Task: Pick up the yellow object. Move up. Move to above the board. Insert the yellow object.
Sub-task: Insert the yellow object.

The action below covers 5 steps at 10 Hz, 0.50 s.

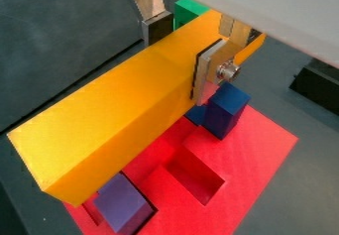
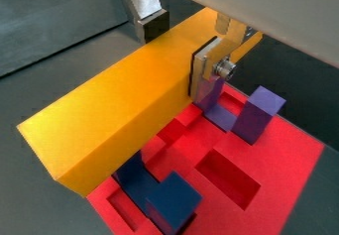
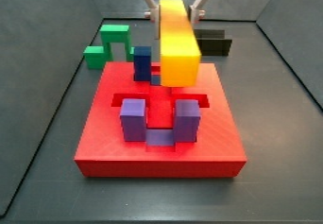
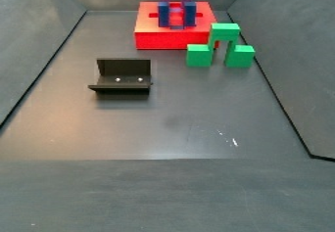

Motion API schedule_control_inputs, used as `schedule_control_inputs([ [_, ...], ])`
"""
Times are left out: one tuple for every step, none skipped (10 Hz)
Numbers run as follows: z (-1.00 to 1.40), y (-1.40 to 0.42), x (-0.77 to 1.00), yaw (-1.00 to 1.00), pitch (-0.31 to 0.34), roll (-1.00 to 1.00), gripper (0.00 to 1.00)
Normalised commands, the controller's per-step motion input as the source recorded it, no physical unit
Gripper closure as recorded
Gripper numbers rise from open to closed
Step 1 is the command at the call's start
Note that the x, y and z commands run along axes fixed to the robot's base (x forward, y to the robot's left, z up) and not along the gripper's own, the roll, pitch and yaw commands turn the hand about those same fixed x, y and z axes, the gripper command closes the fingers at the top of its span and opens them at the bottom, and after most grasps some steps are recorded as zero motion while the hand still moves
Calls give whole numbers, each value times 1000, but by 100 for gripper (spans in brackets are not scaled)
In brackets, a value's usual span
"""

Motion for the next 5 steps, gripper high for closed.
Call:
schedule_control_inputs([
  [-97, -66, 191, 43, 20, 169, 100],
  [-237, -51, 31, 89, 31, 233, 100],
  [-323, -57, 0, 83, 31, 304, 100],
  [-314, -89, -34, 46, 23, 304, 100],
  [-134, -111, -137, 0, 36, 254, 100],
])
